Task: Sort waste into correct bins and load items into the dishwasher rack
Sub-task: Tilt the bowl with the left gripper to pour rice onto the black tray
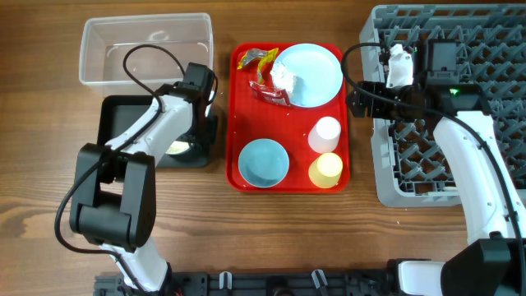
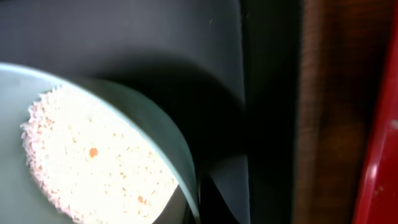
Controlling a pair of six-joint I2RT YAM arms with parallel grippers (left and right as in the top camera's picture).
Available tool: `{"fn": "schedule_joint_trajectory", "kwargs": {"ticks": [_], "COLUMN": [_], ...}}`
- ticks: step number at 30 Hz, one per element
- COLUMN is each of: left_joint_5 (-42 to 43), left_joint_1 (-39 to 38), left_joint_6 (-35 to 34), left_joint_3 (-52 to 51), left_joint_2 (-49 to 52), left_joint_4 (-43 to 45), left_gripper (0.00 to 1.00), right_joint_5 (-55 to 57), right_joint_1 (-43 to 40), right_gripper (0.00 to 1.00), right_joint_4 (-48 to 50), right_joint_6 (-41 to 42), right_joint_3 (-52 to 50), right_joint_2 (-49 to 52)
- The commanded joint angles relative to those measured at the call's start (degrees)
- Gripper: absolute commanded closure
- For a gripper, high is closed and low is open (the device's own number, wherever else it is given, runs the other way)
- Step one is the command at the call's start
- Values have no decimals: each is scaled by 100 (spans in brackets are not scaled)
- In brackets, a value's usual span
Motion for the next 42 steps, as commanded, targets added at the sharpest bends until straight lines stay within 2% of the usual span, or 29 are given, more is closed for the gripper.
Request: {"fn": "schedule_joint_trajectory", "kwargs": {"ticks": [1,5,9,11,12,15,21,25,28,36,42], "left_joint_5": [216,1510,2852,3626,4273,5423,6675,7031,7908,8734,9656], "left_joint_1": [9,376,1360,1882,2212,2699,3224,3377,3375,3377,3377], "left_joint_6": [-695,-750,-671,-310,-81,365,859,999,1408,1541,1537], "left_joint_3": [400,570,568,549,549,481,212,192,192,192,192], "left_joint_2": [-350,-1182,-1488,-1410,-1322,-1239,-1152,-651,-262,-138,-138], "left_joint_4": [-498,-789,-1049,-1049,-1069,-1139,-1196,-1193,-1178,-1198,-1196], "left_gripper": [96,96,96,96,96,96,96,96,96,96,96], "right_joint_5": [83,83,83,83,83,83,83,83,83,83,83], "right_joint_1": [13,13,13,13,13,13,13,13,13,13,13], "right_gripper": [12,12,12,12,12,12,12,12,12,12,12], "right_joint_4": [-4,-2,26,59,61,63,85,146,144,146,122], "right_joint_6": [-24,-24,-24,-24,-24,-22,-24,-26,-24,-26,-26], "right_joint_3": [79,79,79,79,81,79,79,79,76,70,70], "right_joint_2": [-72,-72,-72,-72,-72,-72,-70,-70,-70,-70,-70]}}
